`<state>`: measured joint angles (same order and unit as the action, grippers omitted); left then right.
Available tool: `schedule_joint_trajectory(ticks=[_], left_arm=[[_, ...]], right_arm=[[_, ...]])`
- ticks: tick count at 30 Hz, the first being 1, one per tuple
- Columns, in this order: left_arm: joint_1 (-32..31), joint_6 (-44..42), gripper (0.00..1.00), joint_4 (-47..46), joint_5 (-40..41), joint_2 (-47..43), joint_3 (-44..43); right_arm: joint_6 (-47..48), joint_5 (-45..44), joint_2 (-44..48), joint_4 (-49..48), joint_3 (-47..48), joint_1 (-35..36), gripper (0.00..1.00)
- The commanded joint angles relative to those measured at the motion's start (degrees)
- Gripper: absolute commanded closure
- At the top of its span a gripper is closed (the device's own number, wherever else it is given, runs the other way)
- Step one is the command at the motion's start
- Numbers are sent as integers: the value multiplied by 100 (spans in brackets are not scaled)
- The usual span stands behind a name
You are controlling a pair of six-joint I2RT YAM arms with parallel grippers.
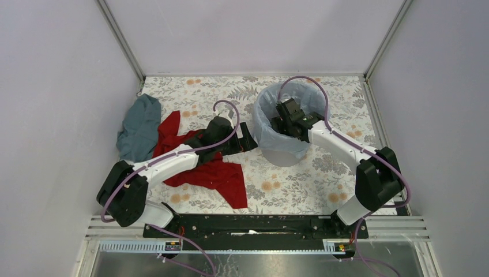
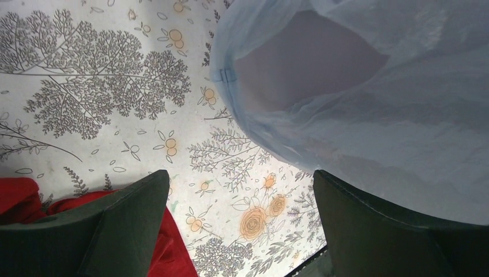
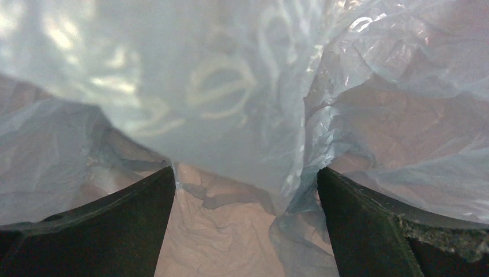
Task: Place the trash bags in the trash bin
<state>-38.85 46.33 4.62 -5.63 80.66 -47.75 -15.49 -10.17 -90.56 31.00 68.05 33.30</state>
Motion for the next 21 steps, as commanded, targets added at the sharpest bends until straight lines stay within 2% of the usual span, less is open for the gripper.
schedule_joint_trajectory(ticks=[1,8,14,21], left_arm=[[-11,-359,1,219,357,-303,-423],[194,-668,1,522,841,-719,-433],[597,-498,1,313,242,-646,-312],[614,-107,3,-185,-419,-192,-406]], right_arm=[[33,168,-13,302,128,-33,0],[125,91,1129,703,544,-34,0],[92,72,1592,647,779,-32,0],[201,139,1674,432,716,-30,0]])
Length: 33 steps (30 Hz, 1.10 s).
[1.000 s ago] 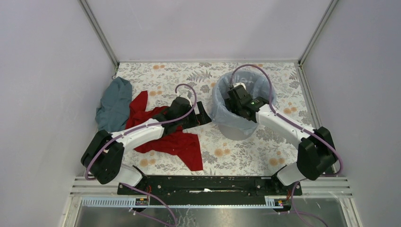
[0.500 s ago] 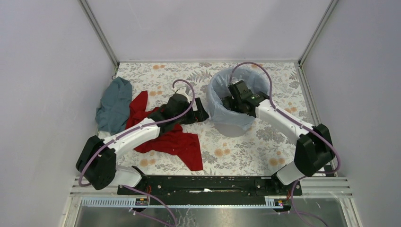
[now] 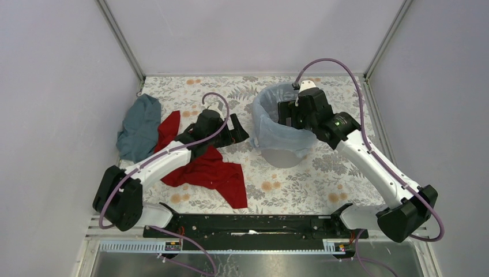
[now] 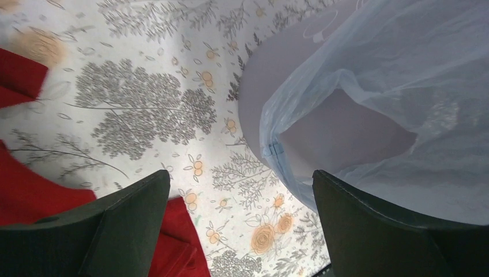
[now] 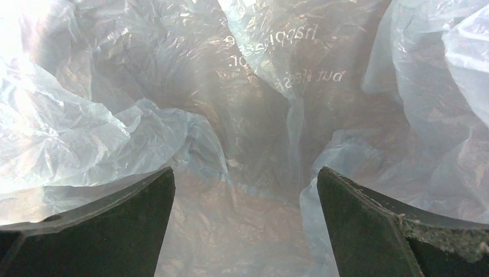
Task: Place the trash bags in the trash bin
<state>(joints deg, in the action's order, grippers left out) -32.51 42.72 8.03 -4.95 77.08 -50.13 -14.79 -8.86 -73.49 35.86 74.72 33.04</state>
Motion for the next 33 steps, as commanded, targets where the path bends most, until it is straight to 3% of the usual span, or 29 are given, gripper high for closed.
schedule_joint_trajectory(ticks=[1,7,10,18,22,27,33], left_arm=[[-46,303,3,-602,-497,173,-119],[-185,438,5,-658,-580,95,121],[-344,490,5,-782,-616,-45,277],[-519,437,9,-1078,-674,789,12],[-543,361,9,-1097,-466,1064,-109],[-577,210,9,-1011,-288,1125,-119],[-642,116,9,-868,-191,961,-18]], right_arm=[[151,-54,-74,-32,40,-1,0],[329,-471,-148,-886,-844,-2,0],[263,-122,-235,-1309,-1197,-1,0],[-153,115,72,-1361,-1156,-5,0],[-755,-416,-54,-1048,-837,-7,0],[-1485,-763,-42,-980,-709,-3,0],[-1348,-751,113,-855,-495,-2,0]])
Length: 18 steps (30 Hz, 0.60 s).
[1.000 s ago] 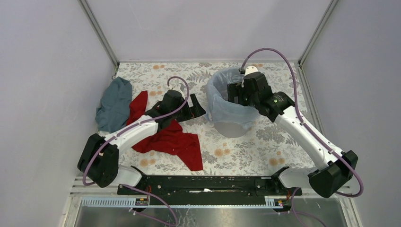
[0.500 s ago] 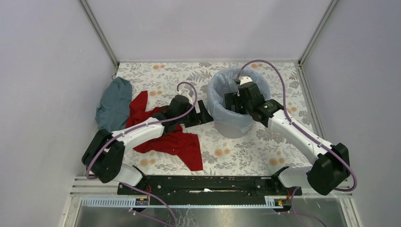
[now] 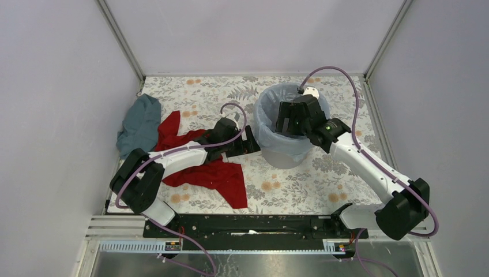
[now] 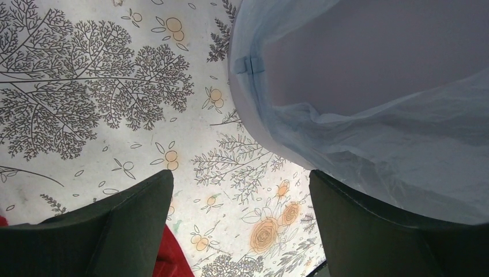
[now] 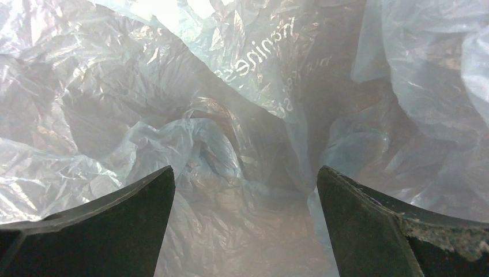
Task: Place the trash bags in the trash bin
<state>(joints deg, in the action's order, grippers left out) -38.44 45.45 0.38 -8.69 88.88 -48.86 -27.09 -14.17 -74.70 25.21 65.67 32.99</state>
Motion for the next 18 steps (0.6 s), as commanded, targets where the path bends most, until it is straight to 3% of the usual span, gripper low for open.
schedule_joint_trajectory(ticks=[1,5,10,18], left_arm=[[-58,-159,9,-101,195,-259,-102],[-78,-173,8,-66,280,-489,68],[-85,-253,6,155,316,-799,144],[-85,-460,1,613,401,-1498,236]], right_arm=[[-44,-155,247,265,483,-3,0],[316,522,441,74,655,-2,0],[397,598,707,-539,582,0,0],[1109,1190,794,-468,1051,5,0]])
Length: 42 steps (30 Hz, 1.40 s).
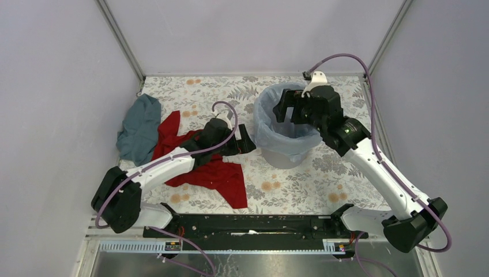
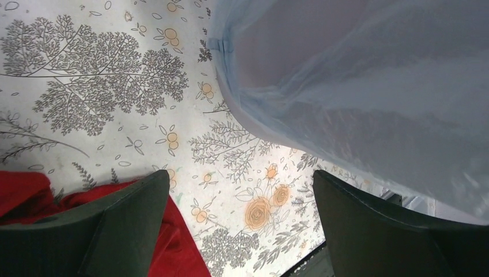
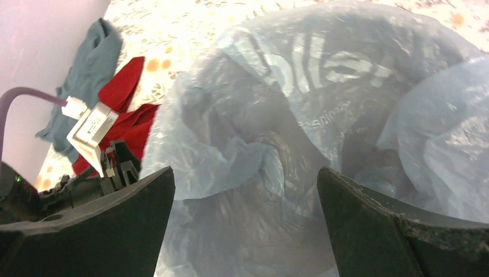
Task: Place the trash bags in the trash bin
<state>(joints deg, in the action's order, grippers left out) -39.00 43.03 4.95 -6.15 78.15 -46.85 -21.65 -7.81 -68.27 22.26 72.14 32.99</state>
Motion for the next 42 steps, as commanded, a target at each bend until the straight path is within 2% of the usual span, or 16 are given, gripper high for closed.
schedule_joint_trajectory(ticks=[1,4,6,11,16,20,22,26,32,34,39,42], left_arm=[[-28,-236,1,233,165,-534,42],[-28,-295,1,388,240,-850,106],[-23,-347,1,611,457,-1179,141],[-26,-326,1,1311,1442,-2493,285],[-27,99,1,1886,2514,-4118,336],[-19,243,1,2163,3161,-4932,256],[-22,132,1,2219,3395,-5131,225],[-22,91,1,2392,3775,-5416,265],[-28,75,1,2381,3694,-5492,243],[-26,58,1,2351,3643,-5486,248],[-22,31,1,2307,3570,-5611,294],[-20,10,1,2312,3486,-5697,324]], right_arm=[[701,853,167,-145,444,-2,0],[1196,2315,215,-131,531,20,0],[1353,2852,228,-46,604,165,0],[1355,3122,-122,620,1132,995,0],[477,3287,-343,173,742,1698,0],[-282,3080,-576,-389,131,2400,0],[-481,2605,-651,-505,-136,2681,0],[-1291,767,-643,-513,-767,2920,0],[-2842,-1568,-442,-631,-1568,3206,0],[-3481,-2589,-457,-696,-1768,3347,0],[-4507,-4421,-1234,17,-1429,3741,0],[-5160,-5126,-1766,405,-1245,3774,0]])
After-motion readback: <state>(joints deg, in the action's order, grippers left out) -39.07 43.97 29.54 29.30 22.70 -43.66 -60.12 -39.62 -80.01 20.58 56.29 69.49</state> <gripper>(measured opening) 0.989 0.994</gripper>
